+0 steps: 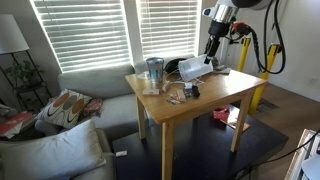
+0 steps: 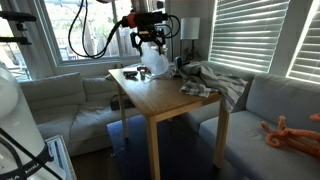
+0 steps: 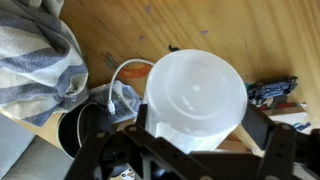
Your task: Flip the upside down positioned frost flex cup clockwise twice to position it upright on the table
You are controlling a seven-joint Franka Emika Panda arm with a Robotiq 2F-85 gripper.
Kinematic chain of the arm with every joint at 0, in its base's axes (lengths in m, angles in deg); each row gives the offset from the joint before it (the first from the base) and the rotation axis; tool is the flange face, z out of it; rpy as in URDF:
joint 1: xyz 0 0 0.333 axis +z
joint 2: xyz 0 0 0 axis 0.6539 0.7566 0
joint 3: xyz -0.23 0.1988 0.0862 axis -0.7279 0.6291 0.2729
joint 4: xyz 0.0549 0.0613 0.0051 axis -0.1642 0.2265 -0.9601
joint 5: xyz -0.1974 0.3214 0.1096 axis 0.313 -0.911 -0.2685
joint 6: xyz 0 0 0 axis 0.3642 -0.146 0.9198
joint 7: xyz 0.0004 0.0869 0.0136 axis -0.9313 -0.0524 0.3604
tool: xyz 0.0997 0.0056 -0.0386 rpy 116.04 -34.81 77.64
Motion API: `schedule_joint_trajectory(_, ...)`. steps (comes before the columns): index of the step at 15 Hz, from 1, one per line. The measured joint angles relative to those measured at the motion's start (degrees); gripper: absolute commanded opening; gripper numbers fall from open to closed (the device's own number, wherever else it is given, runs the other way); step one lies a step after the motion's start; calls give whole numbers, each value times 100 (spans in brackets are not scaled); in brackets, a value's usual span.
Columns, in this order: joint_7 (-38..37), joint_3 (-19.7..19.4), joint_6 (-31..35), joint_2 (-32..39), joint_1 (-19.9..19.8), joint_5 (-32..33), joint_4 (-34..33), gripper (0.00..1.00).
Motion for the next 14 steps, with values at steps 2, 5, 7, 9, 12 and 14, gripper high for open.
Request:
schedule_joint_trajectory(2,56,-45,-35,0,-1,-14,5,100)
schedule_joint_trajectory(5,62,-67,-210,1,-36,-16,3,100)
schedule_joint_trajectory(7,1,-59,-361,0,-63,22,-10,100)
schedule_joint_trajectory(9,-203,-5,-589,-8,-103,101,-78,100)
schedule_joint_trajectory(12,-1129,290,-1106,-71,-187,469,-322,100)
schedule_joint_trajectory(14,-2016,575,-1647,-104,-208,593,-665,100)
